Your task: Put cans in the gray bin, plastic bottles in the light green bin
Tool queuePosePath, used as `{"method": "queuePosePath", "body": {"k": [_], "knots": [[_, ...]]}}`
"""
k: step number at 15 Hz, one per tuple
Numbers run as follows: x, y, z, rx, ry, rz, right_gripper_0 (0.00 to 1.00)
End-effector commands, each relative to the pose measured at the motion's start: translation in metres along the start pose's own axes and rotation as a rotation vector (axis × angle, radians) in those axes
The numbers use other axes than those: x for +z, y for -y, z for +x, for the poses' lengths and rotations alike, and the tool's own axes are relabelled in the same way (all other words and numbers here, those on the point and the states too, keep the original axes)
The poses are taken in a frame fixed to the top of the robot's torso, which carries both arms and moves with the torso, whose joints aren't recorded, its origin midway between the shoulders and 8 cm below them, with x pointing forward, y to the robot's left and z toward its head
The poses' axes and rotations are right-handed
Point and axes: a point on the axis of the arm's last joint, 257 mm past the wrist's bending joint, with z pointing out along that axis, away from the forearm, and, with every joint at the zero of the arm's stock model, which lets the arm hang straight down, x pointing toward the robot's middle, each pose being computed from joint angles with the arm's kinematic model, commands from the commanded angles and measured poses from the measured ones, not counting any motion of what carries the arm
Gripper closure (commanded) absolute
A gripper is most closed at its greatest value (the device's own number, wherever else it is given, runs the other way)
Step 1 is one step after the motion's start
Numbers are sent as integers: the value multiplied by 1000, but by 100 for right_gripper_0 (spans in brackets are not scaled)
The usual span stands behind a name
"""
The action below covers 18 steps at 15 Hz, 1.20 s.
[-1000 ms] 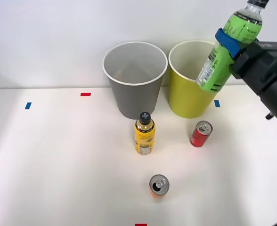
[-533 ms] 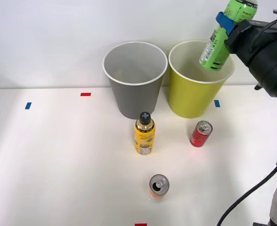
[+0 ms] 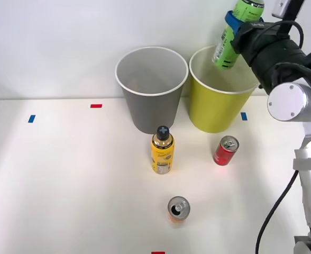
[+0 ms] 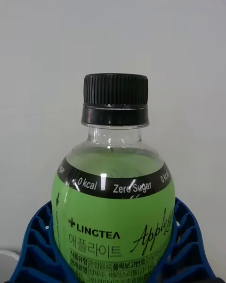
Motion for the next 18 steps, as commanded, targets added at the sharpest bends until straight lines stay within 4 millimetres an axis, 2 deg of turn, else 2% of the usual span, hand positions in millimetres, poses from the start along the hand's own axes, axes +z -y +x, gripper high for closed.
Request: {"method": "queuePosePath", "body": {"k": [1,3,4,6,12,14,16,18], "knots": [[5,-7,4,-57,-17,-31,100],[5,-7,5,-76,-22,-34,100],[6,-7,4,-78,-20,-34,80],[6,-8,2,-79,-13,-35,0],[6,-13,-2,-87,17,-42,0],[-1,-11,-5,-91,42,-33,0],[-22,-10,-9,-123,60,-30,0],[-55,-14,-22,-164,93,-32,0]]}}
